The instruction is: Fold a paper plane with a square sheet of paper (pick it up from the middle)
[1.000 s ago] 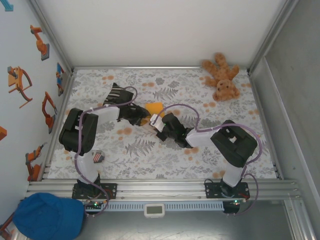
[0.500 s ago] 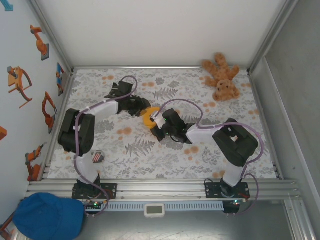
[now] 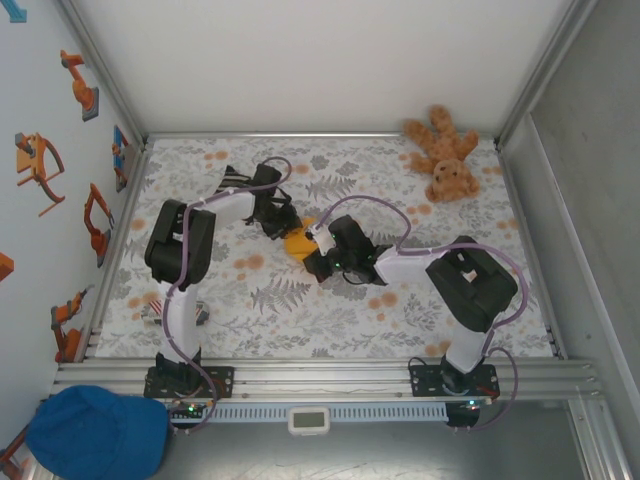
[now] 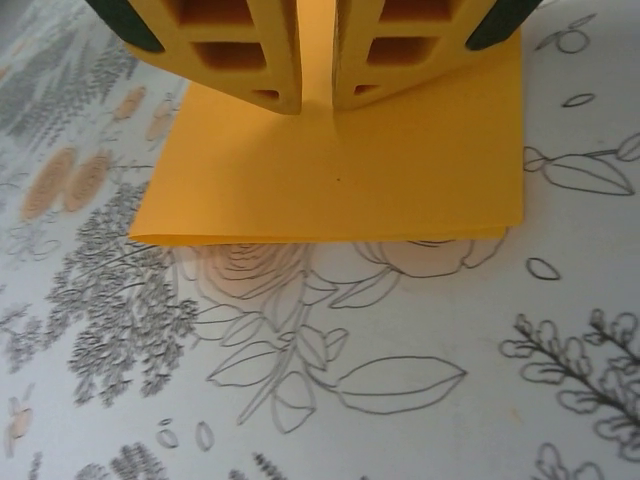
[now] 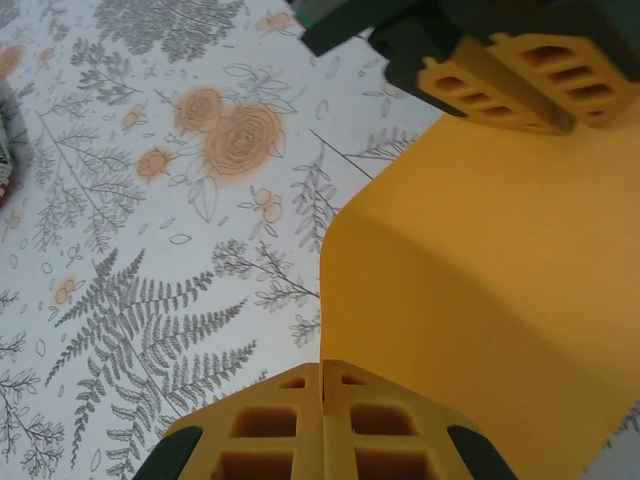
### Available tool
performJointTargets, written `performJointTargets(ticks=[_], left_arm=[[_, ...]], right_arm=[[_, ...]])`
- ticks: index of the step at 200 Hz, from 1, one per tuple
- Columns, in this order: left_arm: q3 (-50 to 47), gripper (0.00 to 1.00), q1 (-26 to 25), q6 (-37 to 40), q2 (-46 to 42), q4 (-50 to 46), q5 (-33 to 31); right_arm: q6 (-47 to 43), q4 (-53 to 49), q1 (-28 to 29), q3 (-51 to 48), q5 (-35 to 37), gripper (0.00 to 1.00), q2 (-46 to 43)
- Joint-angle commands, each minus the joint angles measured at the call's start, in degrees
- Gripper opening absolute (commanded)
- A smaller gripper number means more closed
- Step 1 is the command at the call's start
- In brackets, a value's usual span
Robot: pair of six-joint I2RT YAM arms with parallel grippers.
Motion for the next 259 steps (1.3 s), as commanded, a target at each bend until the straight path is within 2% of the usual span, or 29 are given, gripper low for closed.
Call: performJointTargets(ticks=[1, 25, 79, 259], left_arm=[[0.7, 0.14, -0.6, 2.5, 2.0, -4.7, -1.8], [0.5, 0.13, -0.7, 2.7, 2.6, -4.8, -1.7], [0.6, 0.13, -0.7, 3.1, 2.8, -4.8, -1.4], [-0.2, 0.11, -1.0, 3.2, 2.7, -3.6, 0.0]], right_arm=[[3.2, -3.9, -0.8, 3.1, 2.4, 0.00, 2.0], [3.9, -8.1, -1.0, 5.3, 5.4, 0.00, 3.5], [5.1, -11.6, -1.2, 8.0, 7.1, 0.00, 4.8], [5.6, -12.1, -1.5, 9.3, 8.0, 0.00, 6.9]])
